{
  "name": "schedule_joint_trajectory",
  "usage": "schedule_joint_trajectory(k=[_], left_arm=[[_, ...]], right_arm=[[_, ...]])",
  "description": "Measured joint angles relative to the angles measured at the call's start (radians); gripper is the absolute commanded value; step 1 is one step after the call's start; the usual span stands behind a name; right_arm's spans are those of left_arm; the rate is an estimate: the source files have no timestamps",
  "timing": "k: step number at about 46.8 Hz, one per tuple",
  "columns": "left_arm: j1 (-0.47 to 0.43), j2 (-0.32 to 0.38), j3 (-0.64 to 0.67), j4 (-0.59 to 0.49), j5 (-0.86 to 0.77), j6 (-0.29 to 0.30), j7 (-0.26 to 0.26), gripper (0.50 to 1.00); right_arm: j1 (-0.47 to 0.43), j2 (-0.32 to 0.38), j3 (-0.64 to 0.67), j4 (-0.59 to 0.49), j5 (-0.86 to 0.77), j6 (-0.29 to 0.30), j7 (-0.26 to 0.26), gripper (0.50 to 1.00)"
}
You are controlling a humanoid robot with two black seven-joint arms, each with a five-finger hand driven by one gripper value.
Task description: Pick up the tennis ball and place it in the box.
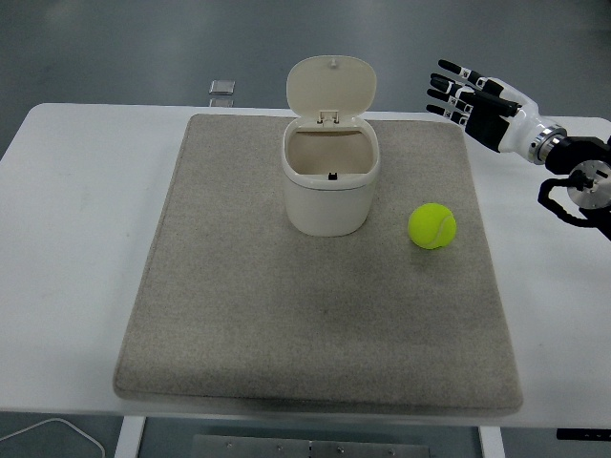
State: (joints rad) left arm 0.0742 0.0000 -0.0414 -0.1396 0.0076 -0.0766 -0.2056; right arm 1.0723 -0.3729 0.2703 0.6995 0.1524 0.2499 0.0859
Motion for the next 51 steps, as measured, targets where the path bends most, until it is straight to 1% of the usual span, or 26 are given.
schedule_joint_trajectory(k=[27,41,51], left_arm=[[-0.002,0.0,0.001,0.009,-0.002,0.008,0.0,0.992],[-0.013,0.0,0.0,0.011,-0.002,0.008,0.0,0.992],[-0.013,0.0,0.0,0.01,-0.002,0.008,0.0,0.992]], right_arm=[[0.004,-0.001,0.0,0.0,0.003,0.0,0.001,0.928],[0.006,-0.006,0.001,0.0,0.009,0.01,0.001,0.928],[0.005,-0.004,0.003,-0.002,0.013,0.007,0.013,0.928]])
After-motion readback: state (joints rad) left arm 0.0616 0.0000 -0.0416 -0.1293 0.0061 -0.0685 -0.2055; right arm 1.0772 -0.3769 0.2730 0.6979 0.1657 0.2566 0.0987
